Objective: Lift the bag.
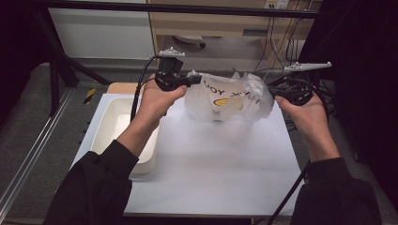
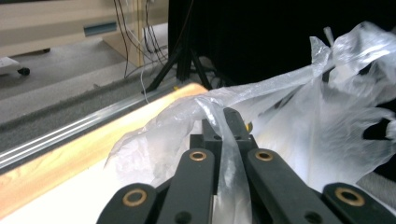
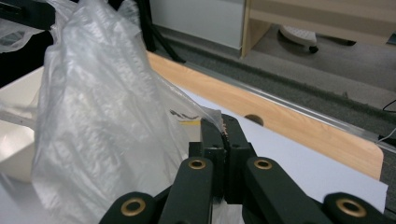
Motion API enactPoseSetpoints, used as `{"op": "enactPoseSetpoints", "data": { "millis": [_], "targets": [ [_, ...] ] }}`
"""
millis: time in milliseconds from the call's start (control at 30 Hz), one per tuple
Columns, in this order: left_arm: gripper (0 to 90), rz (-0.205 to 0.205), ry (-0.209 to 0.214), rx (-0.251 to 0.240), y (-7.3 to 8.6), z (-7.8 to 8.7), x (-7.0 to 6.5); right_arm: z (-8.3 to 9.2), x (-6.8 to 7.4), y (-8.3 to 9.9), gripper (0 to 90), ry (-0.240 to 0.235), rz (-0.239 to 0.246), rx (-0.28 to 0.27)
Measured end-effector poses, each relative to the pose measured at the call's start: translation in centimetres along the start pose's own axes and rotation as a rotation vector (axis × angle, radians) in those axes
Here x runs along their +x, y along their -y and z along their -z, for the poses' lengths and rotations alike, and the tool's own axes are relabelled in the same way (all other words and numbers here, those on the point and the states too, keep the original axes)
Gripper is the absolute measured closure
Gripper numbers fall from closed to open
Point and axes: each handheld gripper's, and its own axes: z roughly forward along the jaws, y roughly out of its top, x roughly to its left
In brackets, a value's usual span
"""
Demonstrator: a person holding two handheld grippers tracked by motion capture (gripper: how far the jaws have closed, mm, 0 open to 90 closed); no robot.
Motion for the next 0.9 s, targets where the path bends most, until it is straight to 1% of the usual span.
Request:
{"op": "enactPoseSetpoints", "data": {
  "millis": [100, 133, 167, 267, 333, 433, 500, 567, 633, 767, 900],
  "targets": [
    [90.0, 0.009, -0.001, 0.014, 1.6, -0.1, 0.1, -0.3, 0.6, 0.7, 90.0, -0.011, 0.007, 0.021],
    [90.0, 0.015, -0.002, 0.019, 2.1, -0.1, 0.3, -0.5, 0.7, 0.9, 90.0, -0.014, 0.017, 0.026],
    [90.0, 0.025, 0.001, 0.02, 2.5, -0.2, 0.4, -0.6, 0.9, 1.2, 90.0, -0.019, 0.015, 0.033],
    [90.0, 0.047, 0.001, 0.022, 3.6, -0.3, 1.0, -1.2, 1.3, 1.8, 90.0, -0.03, 0.014, 0.047],
    [90.0, 0.051, -0.009, 0.024, 4.1, -0.4, 1.3, -1.7, 1.5, 2.1, 90.0, -0.035, 0.015, 0.057],
    [90.0, 0.061, 0.001, 0.035, 5.1, -0.3, 1.5, -2.4, 1.8, 2.7, 90.0, -0.05, 0.016, 0.066],
    [90.0, 0.057, 0.01, 0.049, 6.1, -0.1, 1.3, -2.6, 2.2, 3.2, 90.0, -0.068, 0.01, 0.067],
    [90.0, 0.055, 0.025, 0.069, 7.2, 0.1, 1.0, -2.7, 2.6, 3.9, 90.0, -0.089, 0.014, 0.08],
    [90.0, 0.049, 0.031, 0.086, 8.5, 0.3, 0.5, -2.9, 3.0, 4.7, 90.0, -0.105, 0.015, 0.094],
    [90.0, 0.06, 0.052, 0.122, 11.0, 0.3, -0.3, -3.1, 4.0, 6.7, 90.0, -0.127, 0.015, 0.113],
    [90.0, 0.061, 0.069, 0.128, 12.6, 0.5, -1.0, -3.5, 4.9, 8.5, 90.0, -0.15, 0.015, 0.13]
  ]
}}
